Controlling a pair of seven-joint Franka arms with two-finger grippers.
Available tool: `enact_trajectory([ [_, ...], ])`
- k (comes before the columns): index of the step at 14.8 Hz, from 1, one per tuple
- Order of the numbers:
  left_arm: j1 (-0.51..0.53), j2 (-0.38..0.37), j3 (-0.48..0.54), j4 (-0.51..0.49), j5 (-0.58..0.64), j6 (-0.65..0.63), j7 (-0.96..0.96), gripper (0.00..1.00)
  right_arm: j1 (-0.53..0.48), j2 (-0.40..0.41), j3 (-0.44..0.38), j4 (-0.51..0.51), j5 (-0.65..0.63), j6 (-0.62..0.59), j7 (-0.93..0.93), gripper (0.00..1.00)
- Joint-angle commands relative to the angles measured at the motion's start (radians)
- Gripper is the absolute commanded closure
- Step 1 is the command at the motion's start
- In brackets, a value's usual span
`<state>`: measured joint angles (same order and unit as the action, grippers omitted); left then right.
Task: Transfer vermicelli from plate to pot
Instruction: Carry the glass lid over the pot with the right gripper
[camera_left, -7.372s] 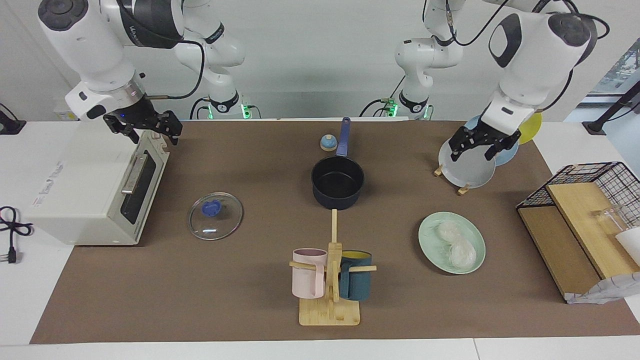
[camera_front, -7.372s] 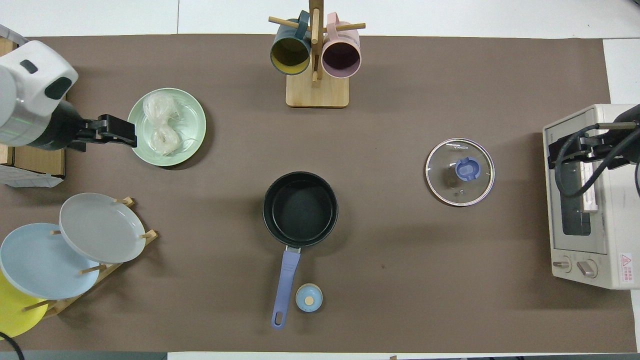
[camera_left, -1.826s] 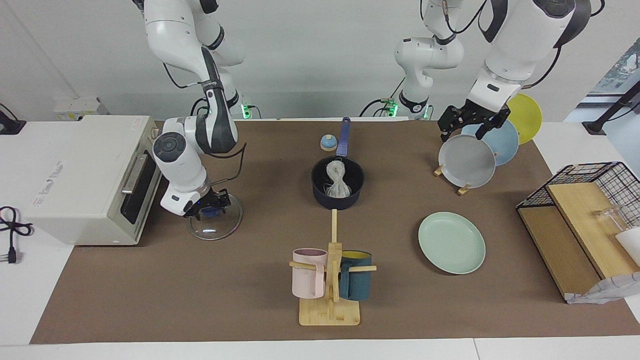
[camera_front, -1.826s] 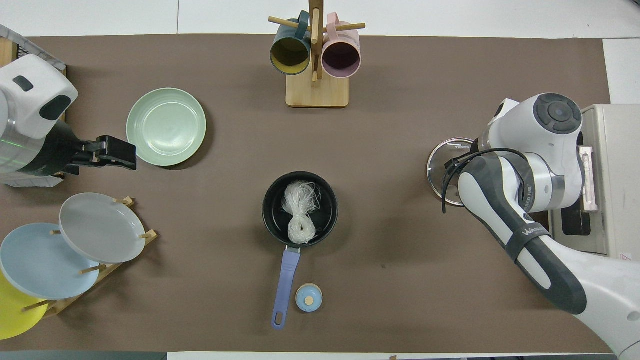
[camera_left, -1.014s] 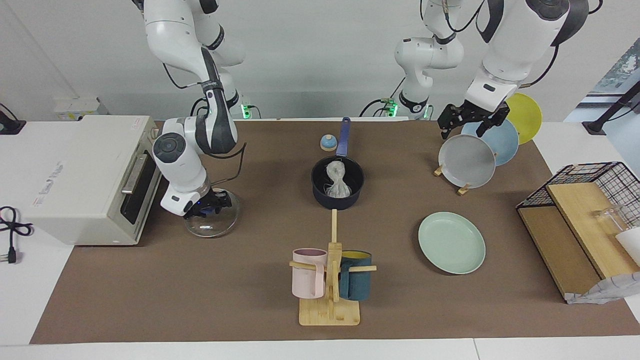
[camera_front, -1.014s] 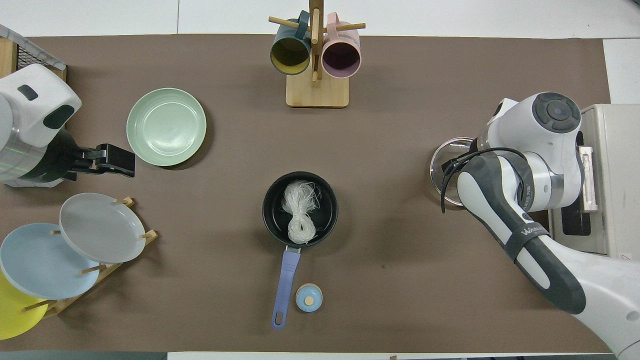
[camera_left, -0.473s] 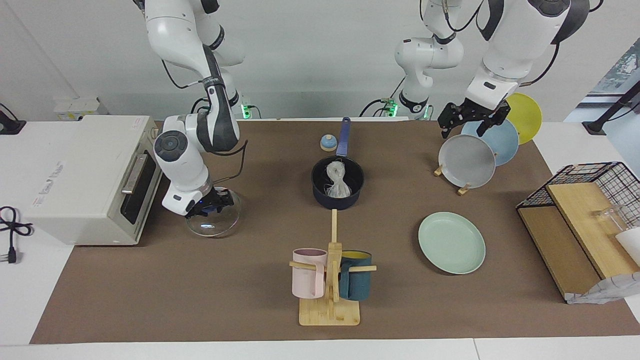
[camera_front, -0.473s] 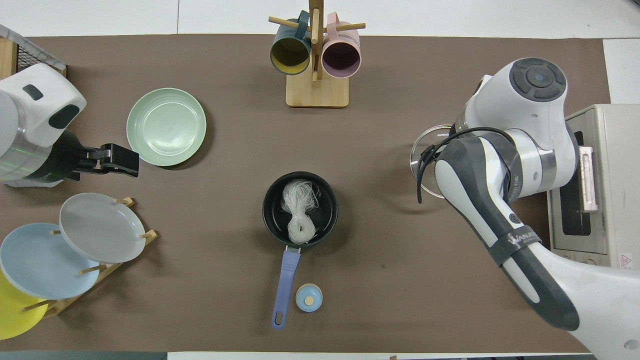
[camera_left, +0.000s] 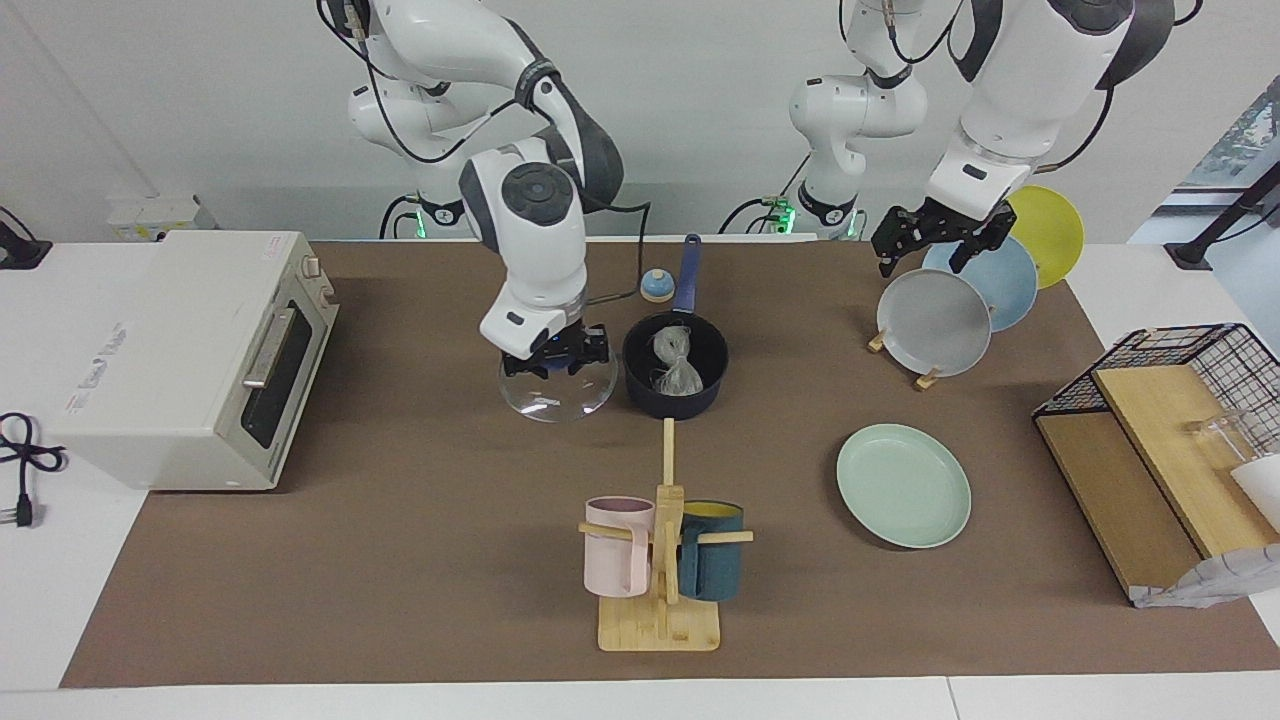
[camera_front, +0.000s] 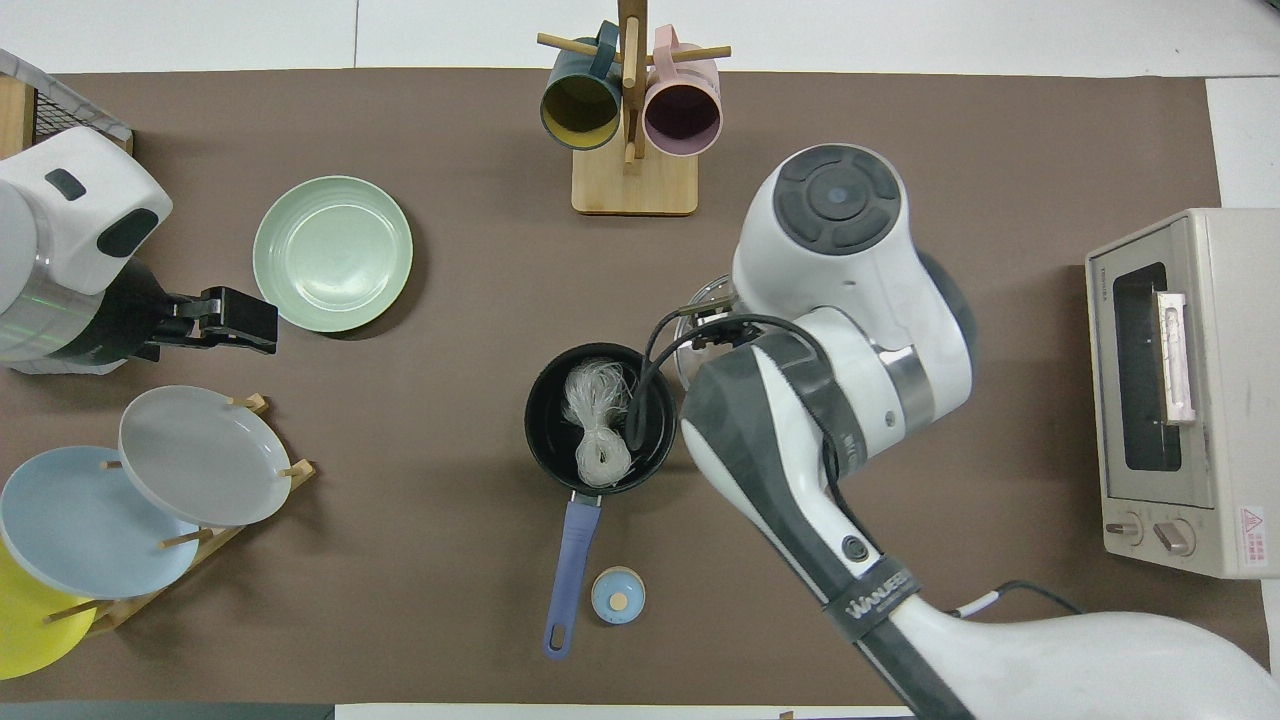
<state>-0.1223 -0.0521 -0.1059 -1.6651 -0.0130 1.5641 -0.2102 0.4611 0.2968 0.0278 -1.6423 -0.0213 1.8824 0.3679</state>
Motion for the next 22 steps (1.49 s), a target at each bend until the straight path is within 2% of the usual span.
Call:
enact_trajectory([
  [1, 0.018, 0.001, -0.009, 0.013, -0.002, -0.006, -0.006, 0.0, 0.054, 0.028, -0.002, 0.051, 0.006, -0.02, 0.132, 0.6],
  [3, 0.016, 0.001, -0.011, 0.004, -0.002, -0.003, -0.009, 0.0, 0.109, 0.041, 0.0, 0.055, 0.007, -0.008, 0.227, 0.61],
  [6, 0.018, 0.001, -0.015, 0.005, -0.002, 0.001, -0.008, 0.0, 0.14, 0.056, 0.0, 0.053, 0.056, 0.049, 0.29, 0.62],
  [10, 0.021, 0.0, -0.015, 0.007, -0.01, -0.002, -0.001, 0.0, 0.208, 0.085, 0.0, 0.052, 0.044, 0.078, 0.354, 0.62],
  [22, 0.036, -0.002, -0.015, 0.005, -0.015, -0.007, 0.0, 0.0, 0.229, 0.111, 0.0, 0.027, 0.05, 0.127, 0.385, 0.62],
])
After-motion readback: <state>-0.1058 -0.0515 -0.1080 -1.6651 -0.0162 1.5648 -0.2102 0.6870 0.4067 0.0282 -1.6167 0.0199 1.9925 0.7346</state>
